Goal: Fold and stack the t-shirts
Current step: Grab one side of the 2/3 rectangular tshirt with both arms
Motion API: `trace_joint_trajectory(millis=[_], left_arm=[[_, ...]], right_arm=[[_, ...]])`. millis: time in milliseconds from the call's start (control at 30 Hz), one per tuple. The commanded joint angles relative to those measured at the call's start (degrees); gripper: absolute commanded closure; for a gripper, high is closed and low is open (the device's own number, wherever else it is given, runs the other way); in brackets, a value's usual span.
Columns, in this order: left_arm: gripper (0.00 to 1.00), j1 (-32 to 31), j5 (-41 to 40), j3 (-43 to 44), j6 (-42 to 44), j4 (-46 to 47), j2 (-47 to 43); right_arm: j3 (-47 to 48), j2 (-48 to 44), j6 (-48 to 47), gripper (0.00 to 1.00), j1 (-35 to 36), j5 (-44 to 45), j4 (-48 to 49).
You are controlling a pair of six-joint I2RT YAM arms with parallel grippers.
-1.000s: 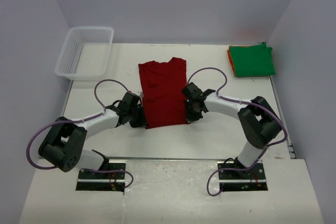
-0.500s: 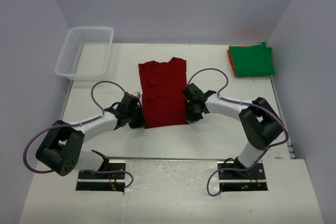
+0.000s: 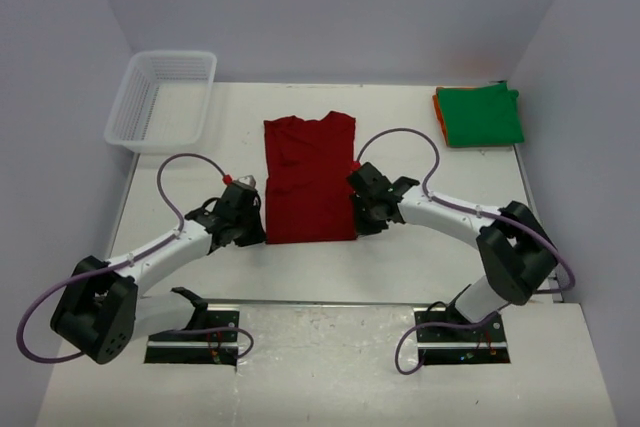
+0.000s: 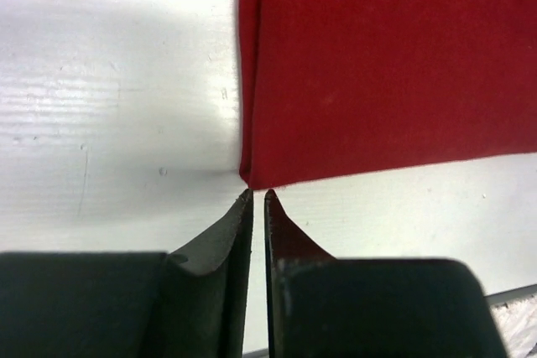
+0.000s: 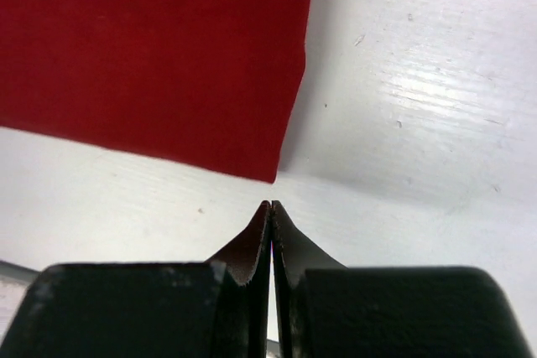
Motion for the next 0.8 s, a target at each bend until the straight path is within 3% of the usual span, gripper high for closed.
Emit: trace_joint_trajectory(millis=[0, 33, 100, 133, 167, 233, 367, 567, 767], left_arm=[[0.90, -0.80, -2.30, 2.77, 0.23, -4.60, -3.86], [0.89, -1.06, -2.13, 2.86, 0.05, -4.87, -4.65], [0.82, -1.15, -1.51, 3.12, -0.13, -5.31, -6.67], [0.79, -1.24, -0.99, 3.21, -0.21, -5.40, -7.29], [0.77, -1.24, -0.98, 3.30, -0.47, -5.49, -8.42], [0.75, -1.33, -1.33, 3.30, -0.74, -5.40, -9.40], [0.68, -1.24, -0.98, 3.21, -0.48, -5.40, -11.07], [0.64, -1.33, 3.24, 2.07, -0.56, -3.29, -11.42], [0.64, -1.33, 4.03, 2.33, -0.13, -3.02, -11.60]], right_arm=[[1.12, -8.14, 1.00, 1.00, 0.43, 3.44, -2.37], [0.85, -9.29, 1.09, 1.00, 0.52, 3.62, -2.37], [0.06, -10.97, 1.53, 0.87, 0.34, 2.75, -1.85], [-0.29, -11.59, 1.79, 0.78, 0.25, 1.87, -1.41], [-0.55, -11.59, 2.23, 0.63, -0.01, 0.91, -0.45], [-2.48, -11.85, 3.73, 0.55, -1.24, -0.94, 1.74], [-11.86, -14.74, 7.67, 0.37, -6.15, -14.43, 15.32], [-21.55, -15.55, 15.14, 0.36, -7.22, -21.24, 29.86], [-25.25, -10.81, 19.10, 0.46, -8.01, -23.54, 38.23]])
